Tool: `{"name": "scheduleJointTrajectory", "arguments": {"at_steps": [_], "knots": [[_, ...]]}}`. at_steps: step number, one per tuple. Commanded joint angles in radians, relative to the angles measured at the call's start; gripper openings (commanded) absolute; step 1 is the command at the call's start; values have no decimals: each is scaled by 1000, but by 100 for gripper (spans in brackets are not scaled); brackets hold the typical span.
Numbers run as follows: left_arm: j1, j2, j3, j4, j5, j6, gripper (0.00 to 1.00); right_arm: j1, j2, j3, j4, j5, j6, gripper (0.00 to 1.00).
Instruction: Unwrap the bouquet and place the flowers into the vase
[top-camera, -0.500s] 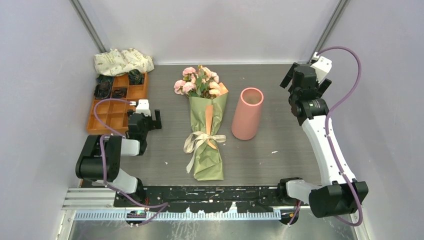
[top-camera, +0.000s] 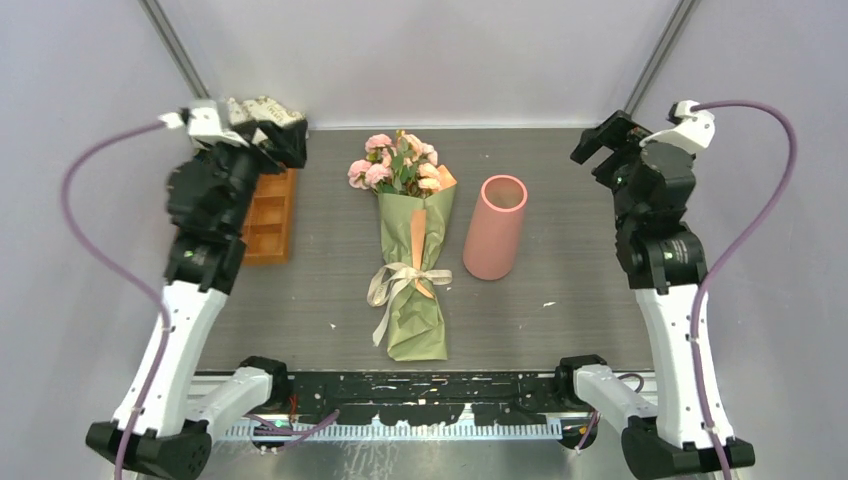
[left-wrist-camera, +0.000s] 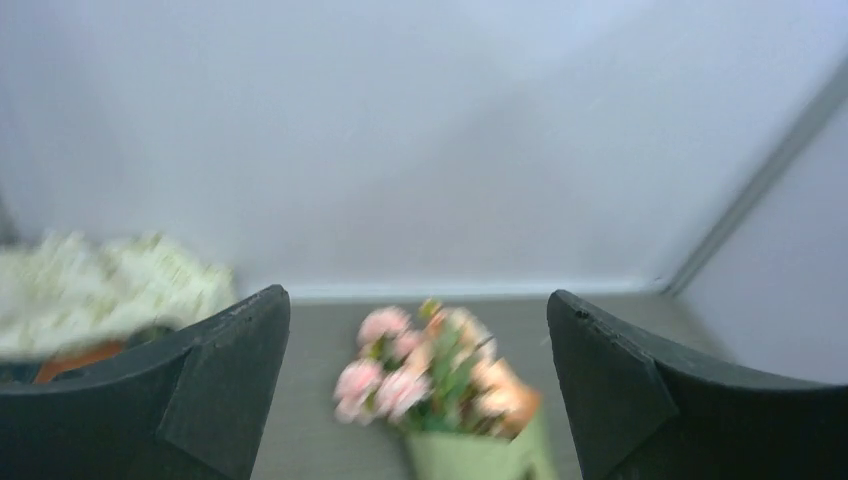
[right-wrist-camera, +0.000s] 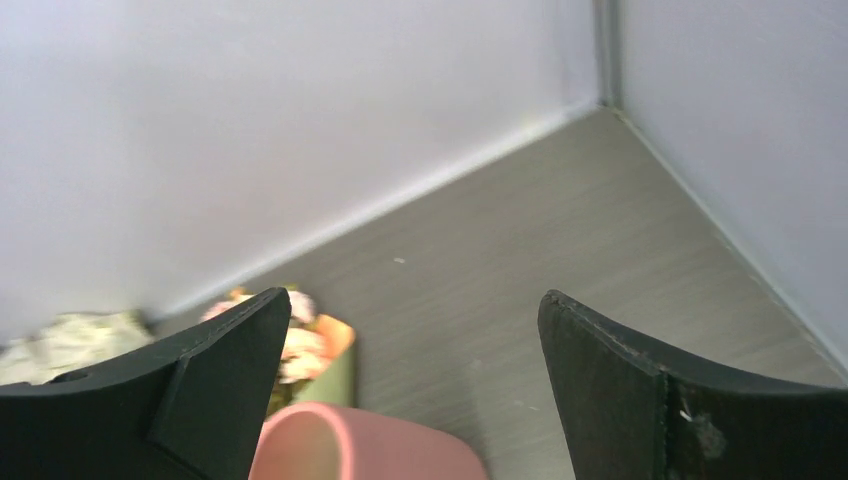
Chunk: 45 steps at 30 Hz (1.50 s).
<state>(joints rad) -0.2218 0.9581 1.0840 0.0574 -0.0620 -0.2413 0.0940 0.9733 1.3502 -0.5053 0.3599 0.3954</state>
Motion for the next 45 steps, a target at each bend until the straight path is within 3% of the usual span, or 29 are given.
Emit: {"name": "scheduleJointTrajectory", "arguments": {"at_steps": [1,3,6,12,13,15,18,24,30,35,38,40,43,45], "knots": [[1,5,268,-258,274,-194,100,-2,-26,158,-18,-232,72,100],[1,5,344,-254,263,-368,100,-2,-11,236,-60,-333,62,99],[1,-37,362,-108,371,-433,100,-1,3,333,-101,-458,80,99],[1,-164,189,323,481,-616,100,-2,78,520,-179,-719,175,100],[0,-181,185,307,462,-641,100,0,89,536,-178,-751,197,100],[1,-169,252,202,460,-647,100,9,96,557,-183,-780,221,100],[1,-84,445,-17,573,-562,86,24,142,635,-259,-783,203,97],[0,-24,561,-279,232,-487,87,145,339,878,-437,-645,100,96],[0,312,1039,-812,163,-350,81,399,625,1187,-620,-373,-14,99],[-12,548,1316,-1172,-89,-260,74,586,726,1186,-645,-124,-81,100],[-19,616,1315,-1263,-195,-243,68,677,765,1186,-678,-9,-125,100],[-19,621,1241,-1264,-193,-241,63,730,765,1160,-679,33,-139,99],[-21,534,984,-1148,-130,-257,59,812,747,1074,-669,80,-147,99],[-22,438,787,-982,-77,-268,60,863,729,992,-661,90,-137,96]]}}
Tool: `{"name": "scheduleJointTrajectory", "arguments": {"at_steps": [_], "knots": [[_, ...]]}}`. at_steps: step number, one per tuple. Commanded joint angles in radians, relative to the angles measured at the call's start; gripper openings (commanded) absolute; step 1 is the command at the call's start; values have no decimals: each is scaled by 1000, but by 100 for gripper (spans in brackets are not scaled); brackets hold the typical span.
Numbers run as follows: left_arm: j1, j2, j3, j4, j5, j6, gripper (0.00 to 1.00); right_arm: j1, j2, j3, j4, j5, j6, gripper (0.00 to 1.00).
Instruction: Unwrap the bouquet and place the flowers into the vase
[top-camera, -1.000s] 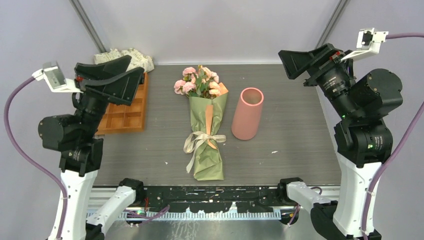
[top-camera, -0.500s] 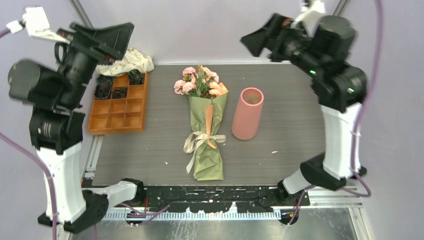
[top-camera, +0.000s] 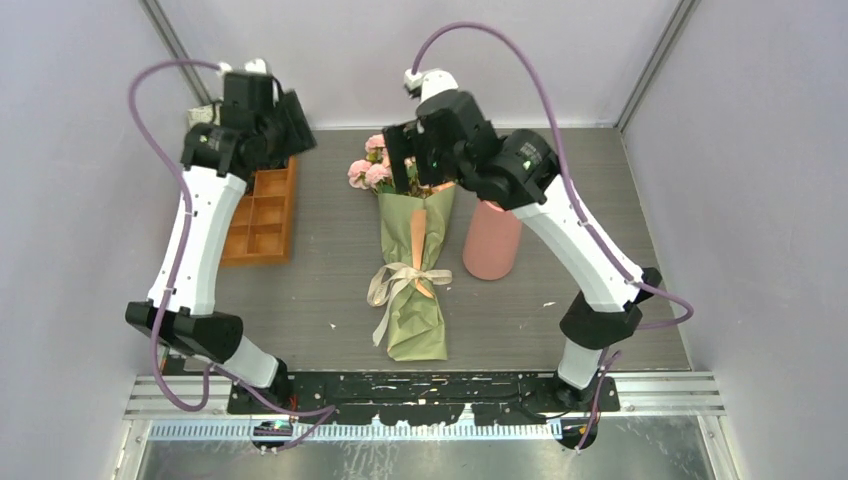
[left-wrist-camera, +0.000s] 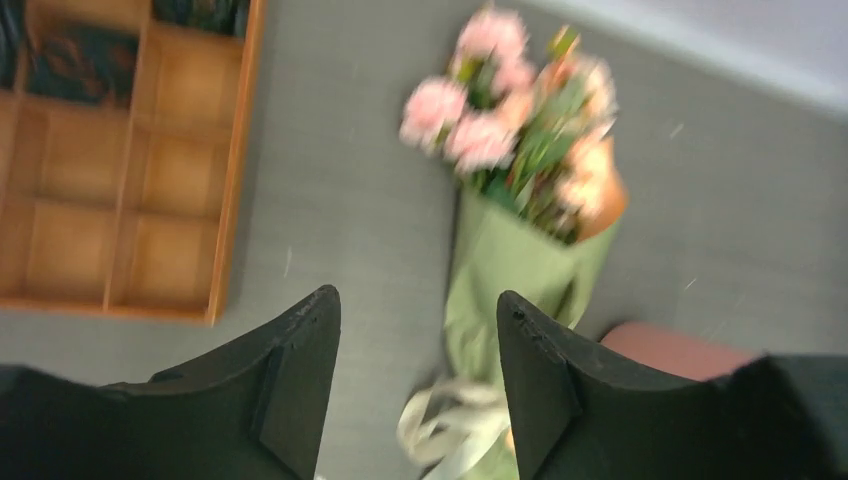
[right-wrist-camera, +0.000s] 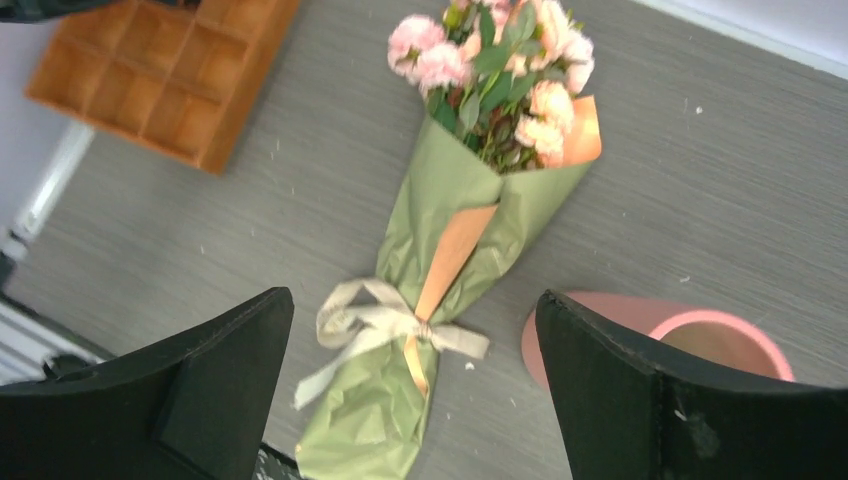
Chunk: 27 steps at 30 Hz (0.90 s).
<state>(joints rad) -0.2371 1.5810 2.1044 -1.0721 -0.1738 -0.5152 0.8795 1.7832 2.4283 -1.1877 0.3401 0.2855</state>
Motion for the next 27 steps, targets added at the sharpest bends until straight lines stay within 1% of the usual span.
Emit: {"name": "scheduleJointTrajectory", "arguments": {"at_steps": [1,3,6,9,11,13,15,17,20,23,25,27], "knots": [[-7,-235,-325,212,48,-1,61,98,-91,-140,29,109,-17,93],[-7,-317,-470,309,57,-11,64,134,-115,-257,53,86,9,91],[-7,-380,-595,368,88,-15,64,144,-164,-487,122,65,60,85],[-7,-409,-709,427,186,-56,63,145,-199,-671,215,50,122,77],[-7,-427,-810,507,272,-96,63,145,-198,-741,261,51,152,70],[-11,-444,-902,589,331,-134,62,145,-181,-783,298,57,169,67],[-15,-448,-968,652,347,-153,62,145,-154,-799,323,71,176,64],[-21,-445,-1008,675,356,-154,61,144,-126,-796,332,75,181,60],[-24,-445,-1044,696,360,-147,61,145,-96,-814,364,53,185,58],[-24,-446,-1076,724,331,-145,61,145,-66,-835,393,9,192,56],[-24,-431,-1071,722,317,-146,61,147,-47,-851,419,-43,202,54],[-24,-415,-1051,694,297,-145,58,160,-28,-864,435,-60,210,54]]}}
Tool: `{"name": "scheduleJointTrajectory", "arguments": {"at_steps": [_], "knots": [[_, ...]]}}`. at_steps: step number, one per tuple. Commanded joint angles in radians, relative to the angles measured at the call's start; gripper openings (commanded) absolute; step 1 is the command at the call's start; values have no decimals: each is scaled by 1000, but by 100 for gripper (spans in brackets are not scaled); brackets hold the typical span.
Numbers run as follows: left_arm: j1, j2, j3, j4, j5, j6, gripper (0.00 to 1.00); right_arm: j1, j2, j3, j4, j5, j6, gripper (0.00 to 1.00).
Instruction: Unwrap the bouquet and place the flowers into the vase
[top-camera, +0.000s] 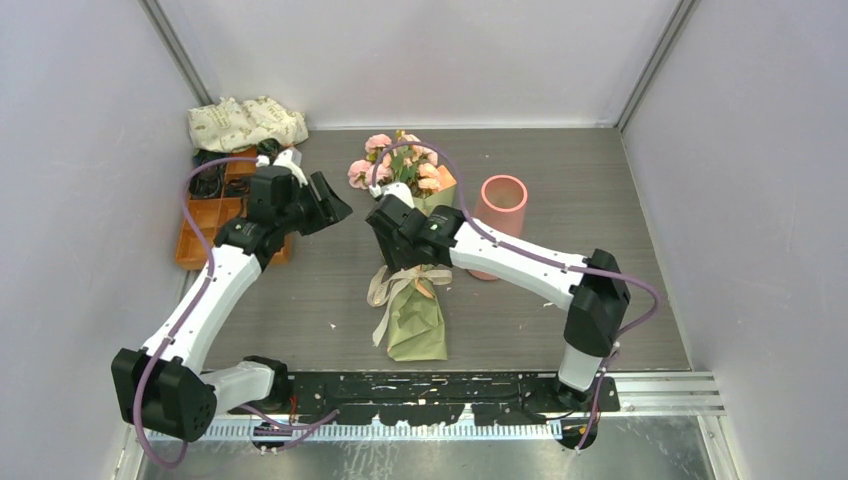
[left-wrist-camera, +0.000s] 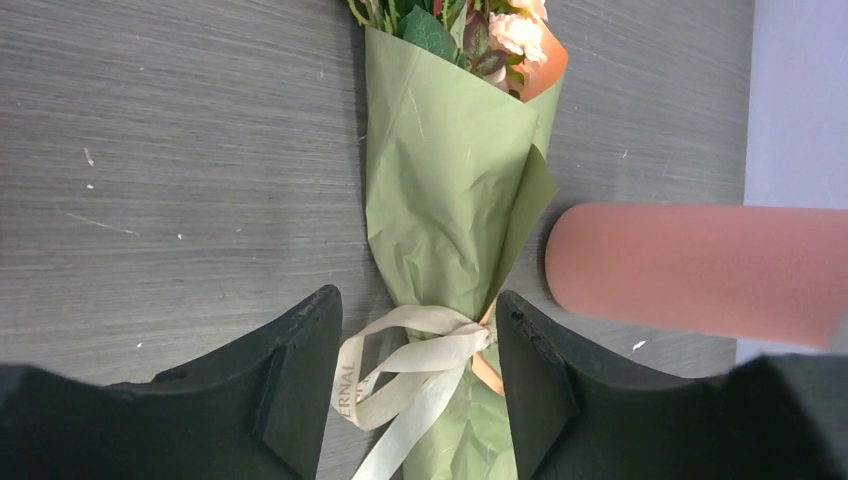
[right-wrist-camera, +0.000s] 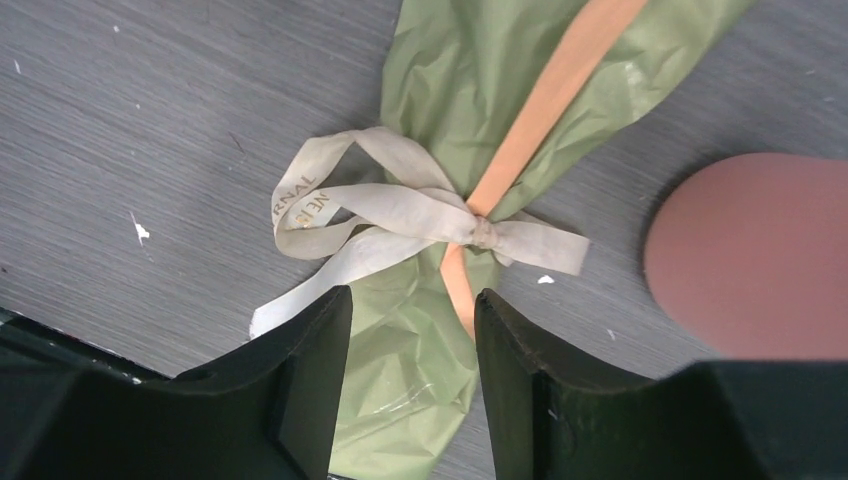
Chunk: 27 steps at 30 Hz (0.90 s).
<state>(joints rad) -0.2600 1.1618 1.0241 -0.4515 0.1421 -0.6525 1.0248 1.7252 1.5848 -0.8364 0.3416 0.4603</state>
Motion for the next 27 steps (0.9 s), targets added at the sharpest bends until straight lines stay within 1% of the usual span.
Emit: {"name": "scheduleJointTrajectory", "arguments": {"at_steps": [1,5,7,12,20,27], "knots": [[-1,6,37,56,-41,-8,57,23,40,-23,85,-60,35,54],[-1,-49,28,14,-163,-2,57,44,90,-28,88,-64,37,54],[-1,-74,27,-5,-198,12,58,51,109,-24,92,-74,41,53],[-1,-92,28,-40,-197,34,58,58,129,-37,98,-87,57,50],[-1,-61,17,-13,-161,19,58,63,120,-130,149,-101,108,49],[-1,-56,17,-4,-147,14,57,62,147,-129,164,-64,103,49]]}}
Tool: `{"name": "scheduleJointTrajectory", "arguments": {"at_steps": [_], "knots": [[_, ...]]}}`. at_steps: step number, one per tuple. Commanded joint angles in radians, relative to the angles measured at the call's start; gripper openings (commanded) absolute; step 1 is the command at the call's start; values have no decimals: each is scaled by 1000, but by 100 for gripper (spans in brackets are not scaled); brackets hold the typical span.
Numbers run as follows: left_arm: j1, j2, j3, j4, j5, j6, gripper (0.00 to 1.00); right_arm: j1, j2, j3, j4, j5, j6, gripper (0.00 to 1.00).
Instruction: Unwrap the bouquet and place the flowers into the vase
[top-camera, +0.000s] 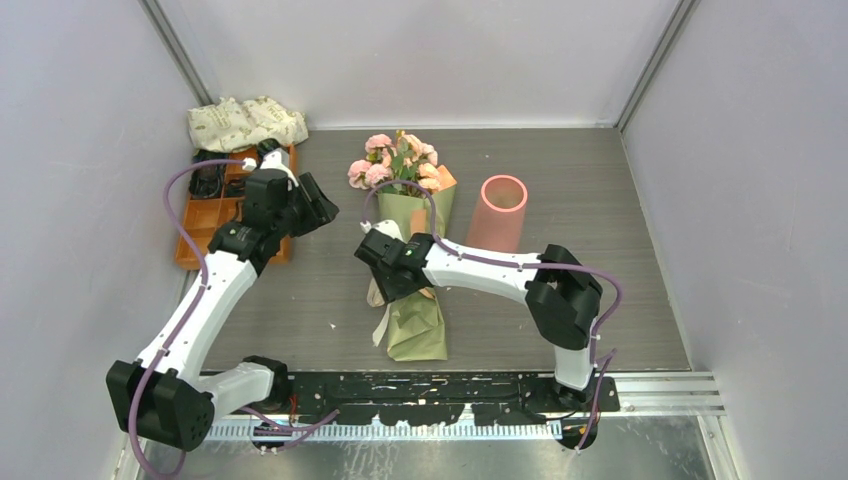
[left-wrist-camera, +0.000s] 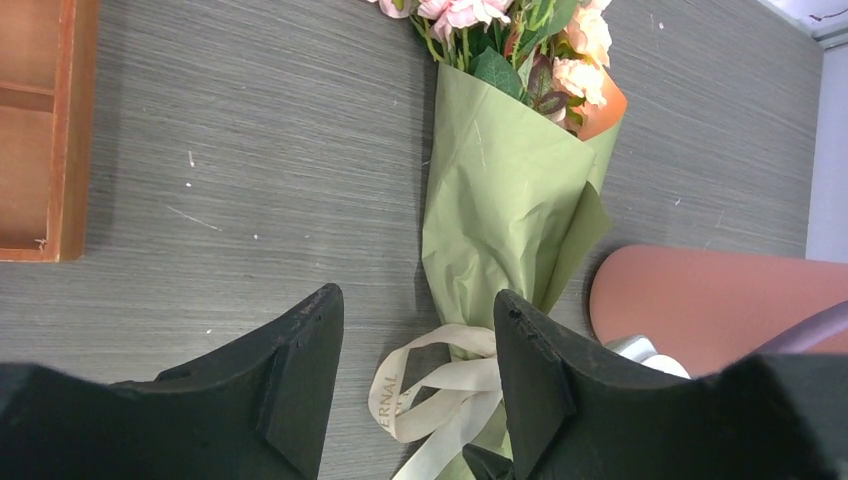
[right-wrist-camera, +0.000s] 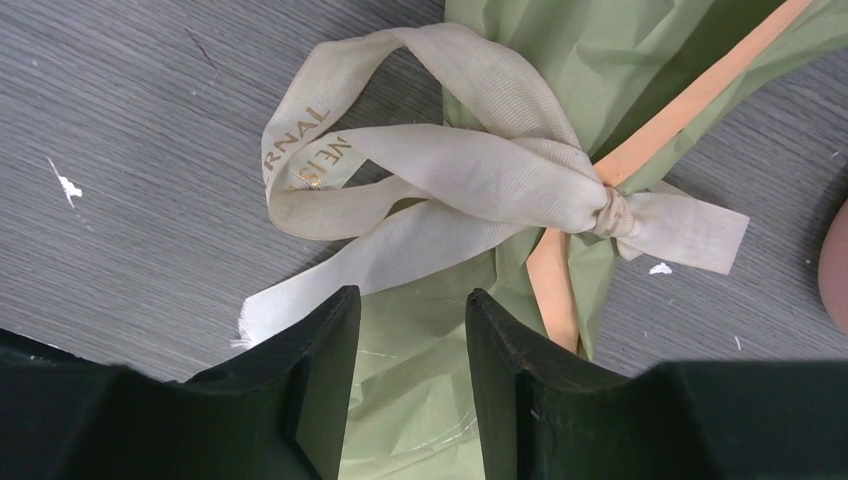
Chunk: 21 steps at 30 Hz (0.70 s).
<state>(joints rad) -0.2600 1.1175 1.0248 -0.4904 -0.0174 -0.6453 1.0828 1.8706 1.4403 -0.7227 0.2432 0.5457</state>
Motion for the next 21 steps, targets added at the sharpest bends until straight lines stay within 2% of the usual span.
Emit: {"name": "scheduleJointTrajectory", "arguments": {"at_steps": [1,9,21], "knots": [[-2,-14,15,35,13,7,57,4,7,21,53,35,17,49],[-2,-16,18,30,12,10,57,5,52,45,78,21,29,49],[-1,-1,20,37,49,9,57,2,78,113,77,77,22,39]]}}
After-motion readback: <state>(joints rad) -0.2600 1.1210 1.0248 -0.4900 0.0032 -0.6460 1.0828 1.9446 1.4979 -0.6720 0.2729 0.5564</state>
